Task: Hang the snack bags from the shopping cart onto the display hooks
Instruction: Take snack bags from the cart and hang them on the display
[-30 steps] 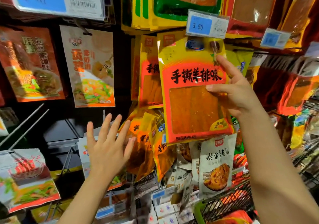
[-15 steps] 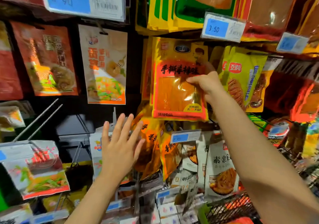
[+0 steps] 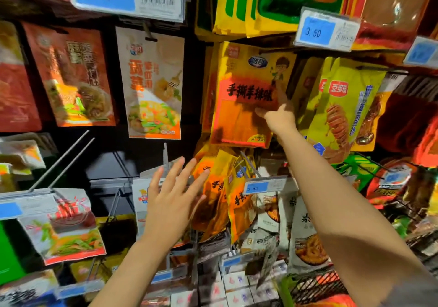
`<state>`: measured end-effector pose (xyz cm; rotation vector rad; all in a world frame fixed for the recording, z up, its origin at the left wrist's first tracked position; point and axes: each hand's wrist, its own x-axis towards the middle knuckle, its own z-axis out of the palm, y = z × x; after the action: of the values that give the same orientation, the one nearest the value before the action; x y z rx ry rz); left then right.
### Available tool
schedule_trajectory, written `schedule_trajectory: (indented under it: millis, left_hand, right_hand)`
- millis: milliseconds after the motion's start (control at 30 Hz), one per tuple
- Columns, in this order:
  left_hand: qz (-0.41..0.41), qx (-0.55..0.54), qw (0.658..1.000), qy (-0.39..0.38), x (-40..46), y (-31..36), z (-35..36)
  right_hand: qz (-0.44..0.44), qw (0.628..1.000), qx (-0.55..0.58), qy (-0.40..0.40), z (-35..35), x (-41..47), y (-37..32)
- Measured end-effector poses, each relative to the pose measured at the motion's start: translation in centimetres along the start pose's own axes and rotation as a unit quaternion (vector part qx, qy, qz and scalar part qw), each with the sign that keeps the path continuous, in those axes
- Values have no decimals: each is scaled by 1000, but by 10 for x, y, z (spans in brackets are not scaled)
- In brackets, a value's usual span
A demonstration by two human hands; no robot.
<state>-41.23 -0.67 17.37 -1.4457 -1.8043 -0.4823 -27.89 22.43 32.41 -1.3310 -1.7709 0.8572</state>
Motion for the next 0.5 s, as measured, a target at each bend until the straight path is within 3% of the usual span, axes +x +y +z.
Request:
schedule_trajectory:
  millis: [100,233,300,400,500]
  left_hand:
    - [-28,-104,994,-20,5,4,-12]
    - [-33,-312,949,-19,16,28,-26]
    - [-23,-407,912,-41,21,50,-25]
    - [-8,-552,830,-79,25,89,-17]
    - [-22,-619,765,-178,30,131,-19]
  right_hand:
    - [-62,996,49,45,-7,-12,13]
    - [-93,993,31,66,-26,-43,39]
    - [-108,990,48,71,-40,-64,56]
    - [-92,990,71,84,-66,-100,88]
    - [-45,987,98,118,-99,-137,124]
